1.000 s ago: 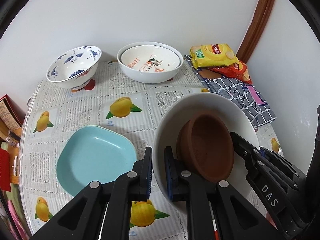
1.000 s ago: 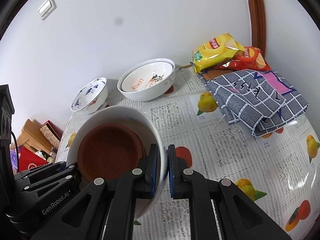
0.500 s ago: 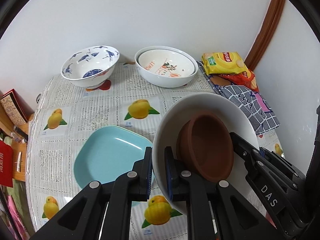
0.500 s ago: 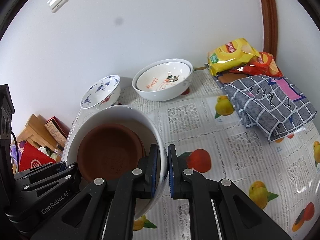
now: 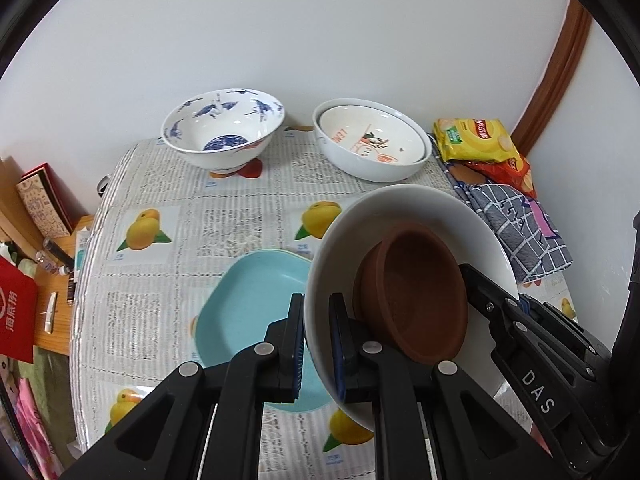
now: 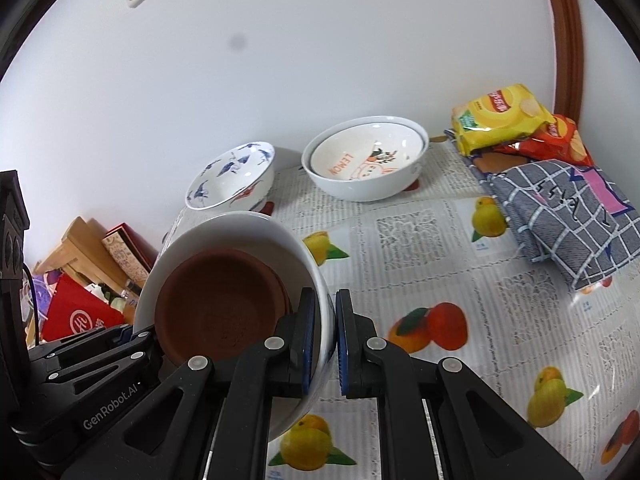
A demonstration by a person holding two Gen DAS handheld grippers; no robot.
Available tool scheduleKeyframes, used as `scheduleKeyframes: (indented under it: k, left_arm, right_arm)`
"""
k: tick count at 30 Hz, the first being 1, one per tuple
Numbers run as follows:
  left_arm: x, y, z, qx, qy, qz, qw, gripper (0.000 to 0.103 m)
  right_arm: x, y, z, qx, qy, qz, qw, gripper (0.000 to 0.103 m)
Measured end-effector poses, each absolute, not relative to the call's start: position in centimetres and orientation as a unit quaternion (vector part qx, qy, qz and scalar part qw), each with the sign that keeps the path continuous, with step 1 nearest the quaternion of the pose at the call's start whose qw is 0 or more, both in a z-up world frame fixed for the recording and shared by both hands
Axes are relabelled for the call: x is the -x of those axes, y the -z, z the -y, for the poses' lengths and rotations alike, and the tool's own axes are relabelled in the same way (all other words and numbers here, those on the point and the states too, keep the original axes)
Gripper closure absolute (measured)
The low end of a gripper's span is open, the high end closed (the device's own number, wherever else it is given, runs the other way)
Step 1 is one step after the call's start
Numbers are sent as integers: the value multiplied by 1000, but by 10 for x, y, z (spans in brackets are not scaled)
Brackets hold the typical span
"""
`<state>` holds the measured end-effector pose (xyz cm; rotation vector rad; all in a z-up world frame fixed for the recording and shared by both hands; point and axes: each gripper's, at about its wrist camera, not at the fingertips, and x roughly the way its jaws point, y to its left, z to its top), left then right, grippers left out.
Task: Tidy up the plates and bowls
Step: 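Carry the white bowl with both grippers over the light-blue plate stack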
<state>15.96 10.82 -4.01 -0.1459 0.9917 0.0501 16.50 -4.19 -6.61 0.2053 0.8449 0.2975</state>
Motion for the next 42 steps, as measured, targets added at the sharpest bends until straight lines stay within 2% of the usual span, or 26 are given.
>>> scheduleKeyframes:
  k: [18,42]
  left_arm:
    - [-157,56,-146,80,-52,-484,870,91]
    - [-170,128,-177,103,-78,-523,842,91]
  right_arm:
    - [-177,86,4,-96,-172,-420,886,93]
    - [-202,160,-28,-85,-199,-476,852,93]
